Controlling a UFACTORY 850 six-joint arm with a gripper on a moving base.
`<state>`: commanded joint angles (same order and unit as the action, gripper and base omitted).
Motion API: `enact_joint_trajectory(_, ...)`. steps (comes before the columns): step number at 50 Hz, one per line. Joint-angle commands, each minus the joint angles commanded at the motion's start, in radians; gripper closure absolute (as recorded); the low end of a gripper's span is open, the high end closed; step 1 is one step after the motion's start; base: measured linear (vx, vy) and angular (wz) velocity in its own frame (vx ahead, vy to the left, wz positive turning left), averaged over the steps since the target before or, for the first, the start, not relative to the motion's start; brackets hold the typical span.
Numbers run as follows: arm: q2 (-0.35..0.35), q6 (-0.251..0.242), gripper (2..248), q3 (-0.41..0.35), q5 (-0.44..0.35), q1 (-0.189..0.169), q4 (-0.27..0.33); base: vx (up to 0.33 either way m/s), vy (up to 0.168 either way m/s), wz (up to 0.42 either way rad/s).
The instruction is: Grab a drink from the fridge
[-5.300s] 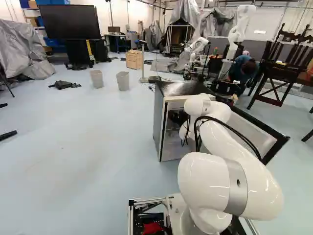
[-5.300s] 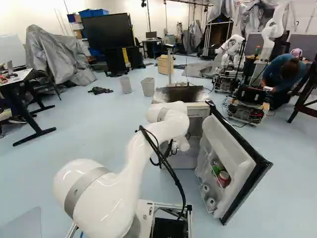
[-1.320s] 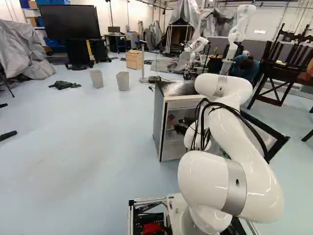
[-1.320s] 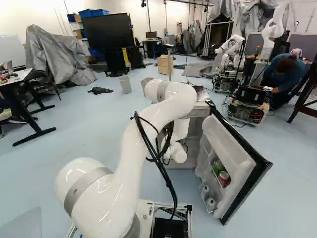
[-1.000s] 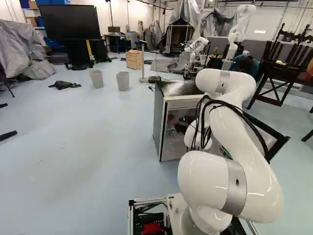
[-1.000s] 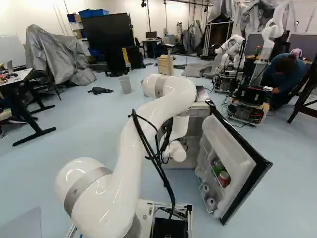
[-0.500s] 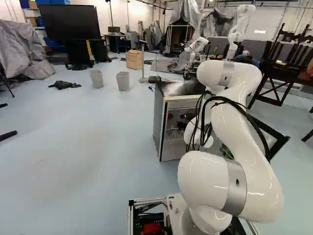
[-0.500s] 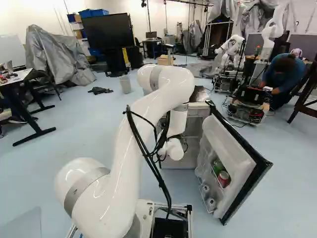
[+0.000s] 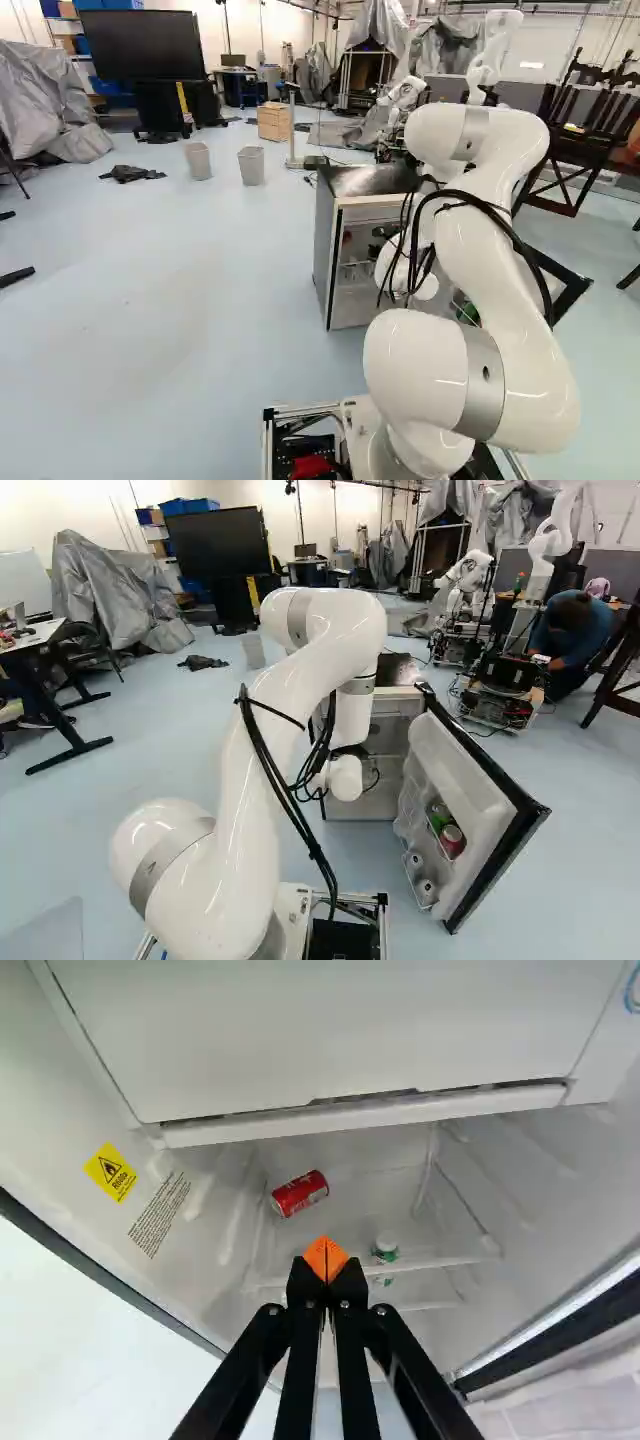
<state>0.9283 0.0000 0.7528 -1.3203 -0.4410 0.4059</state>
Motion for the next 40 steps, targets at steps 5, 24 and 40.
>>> enact_joint_trajectory(5,-0.025,0.0,224,-0.025,0.0,0.003,-0.028,0.0,0.0,0.0)
enact_joint_trajectory(24,-0.12,0.0,224,-0.118,0.0,0.013,-0.136,0.0,0.0,0.0)
enact_joint_trajectory(40,-0.198,0.0,224,-0.193,0.0,0.023,-0.226,0.0,0.0,0.0)
